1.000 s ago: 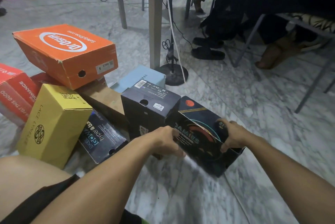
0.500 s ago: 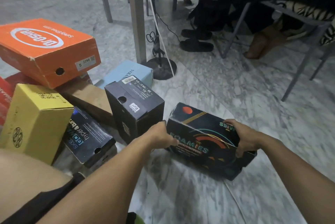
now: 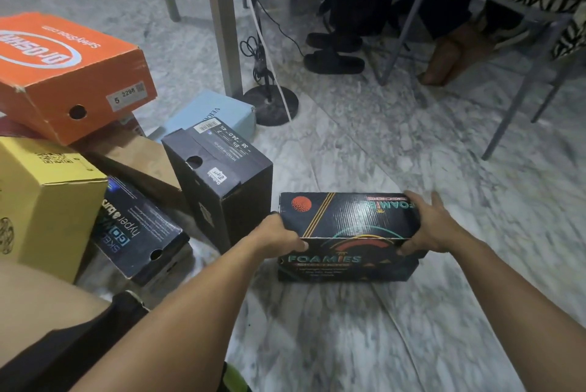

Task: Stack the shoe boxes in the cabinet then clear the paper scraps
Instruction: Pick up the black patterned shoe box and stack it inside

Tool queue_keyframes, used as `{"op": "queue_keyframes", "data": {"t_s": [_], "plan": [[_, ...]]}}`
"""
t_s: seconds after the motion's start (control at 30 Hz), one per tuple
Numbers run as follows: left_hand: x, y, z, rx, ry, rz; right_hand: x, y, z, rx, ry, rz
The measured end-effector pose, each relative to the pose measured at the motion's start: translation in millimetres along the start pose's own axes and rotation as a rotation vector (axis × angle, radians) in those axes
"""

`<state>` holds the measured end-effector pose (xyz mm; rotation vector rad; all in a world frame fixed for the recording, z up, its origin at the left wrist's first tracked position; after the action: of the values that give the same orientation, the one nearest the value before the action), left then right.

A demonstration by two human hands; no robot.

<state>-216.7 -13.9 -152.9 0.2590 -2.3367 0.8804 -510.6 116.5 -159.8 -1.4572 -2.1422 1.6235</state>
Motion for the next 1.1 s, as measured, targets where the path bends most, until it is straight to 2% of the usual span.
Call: {"op": "queue_keyframes", "data": {"t_s": [0.1,0.17,0.4,0.53,0.63,0.83,1.1], "plan": [[-1,3,-2,-0.020,-0.008,-0.005,-1,2,-8,0.000,-0.013,0.255],[2,1,-4,-0.009,-0.003,-0.007,-3,-1,-11,0.039,-0.049,0.328],[34,-30,-28,0.184,0.079,-0.016,-15,-62,-19,0.203,-0.065,0.572],[66,-49,-60,0.224,0.200,-0.150,-41,-125,-42,0.324,-0.185,0.693],[90,-72,-88,0.264,0.288,-0.351,-62,-164,-60,0.376,-0.279,0.755],[113,-151,-150,0.403,0.469,-0.506,-146,-206,-97,0.481,-0.521,0.918],[72,-234,-204,0.578,0.496,-0.587,-283,-199,-114,0.462,-0.720,0.938]]}}
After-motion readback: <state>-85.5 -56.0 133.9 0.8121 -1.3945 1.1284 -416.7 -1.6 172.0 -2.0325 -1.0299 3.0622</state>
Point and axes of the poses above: each hand's wrist, its own z-axis towards the middle knuckle, its own y-axis out of the palm, x = y × z, the point moved 6 cm from there along z, towards the middle knuckle, and after that the axes turned 11 degrees about z, right-handed, at the moved point
